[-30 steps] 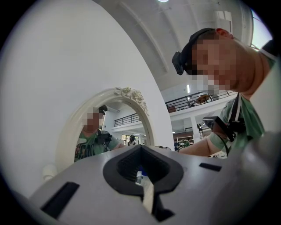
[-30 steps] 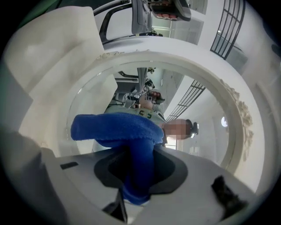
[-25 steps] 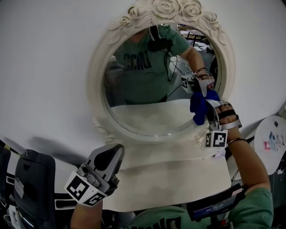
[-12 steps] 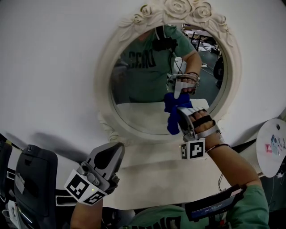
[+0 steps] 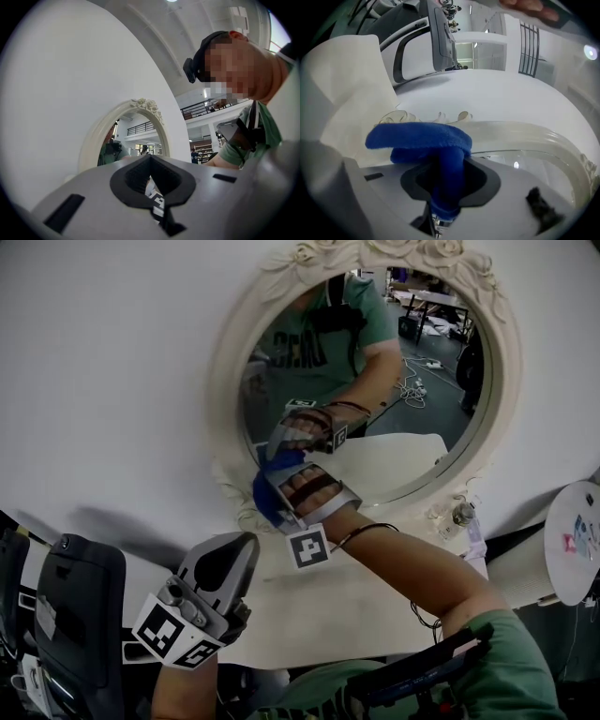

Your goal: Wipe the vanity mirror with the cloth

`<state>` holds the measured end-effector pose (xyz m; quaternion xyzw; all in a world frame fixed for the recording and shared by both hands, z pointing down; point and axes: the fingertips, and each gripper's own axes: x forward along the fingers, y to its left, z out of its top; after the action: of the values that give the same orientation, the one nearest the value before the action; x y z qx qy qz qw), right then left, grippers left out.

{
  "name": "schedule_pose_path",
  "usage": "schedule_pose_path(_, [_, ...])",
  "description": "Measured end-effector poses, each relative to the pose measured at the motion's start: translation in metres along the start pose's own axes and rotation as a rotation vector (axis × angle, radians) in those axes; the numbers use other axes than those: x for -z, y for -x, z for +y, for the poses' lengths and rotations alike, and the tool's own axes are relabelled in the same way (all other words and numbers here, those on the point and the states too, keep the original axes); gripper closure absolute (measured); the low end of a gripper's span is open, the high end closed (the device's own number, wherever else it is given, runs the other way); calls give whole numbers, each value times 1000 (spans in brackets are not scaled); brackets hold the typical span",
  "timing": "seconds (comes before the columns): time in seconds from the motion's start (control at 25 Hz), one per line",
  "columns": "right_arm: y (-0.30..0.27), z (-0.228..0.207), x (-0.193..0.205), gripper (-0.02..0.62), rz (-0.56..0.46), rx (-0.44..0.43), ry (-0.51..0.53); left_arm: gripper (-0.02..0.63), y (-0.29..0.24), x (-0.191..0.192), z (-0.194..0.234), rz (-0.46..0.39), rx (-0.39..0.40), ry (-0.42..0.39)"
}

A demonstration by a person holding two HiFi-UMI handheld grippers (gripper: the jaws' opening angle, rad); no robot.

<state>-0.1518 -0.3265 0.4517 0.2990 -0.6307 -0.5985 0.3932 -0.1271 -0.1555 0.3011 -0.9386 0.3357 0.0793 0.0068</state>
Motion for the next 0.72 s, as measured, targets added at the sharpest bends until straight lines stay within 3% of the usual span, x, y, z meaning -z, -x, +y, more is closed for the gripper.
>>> schedule_pose_path(0.32, [14, 24, 30, 485, 23, -69, 12, 609, -4, -1, -3, -5, 13, -1])
schedule_pose_path(0.72, [101, 55, 181, 485, 248, -98, 48, 609, -16, 3, -11, -4, 42, 6])
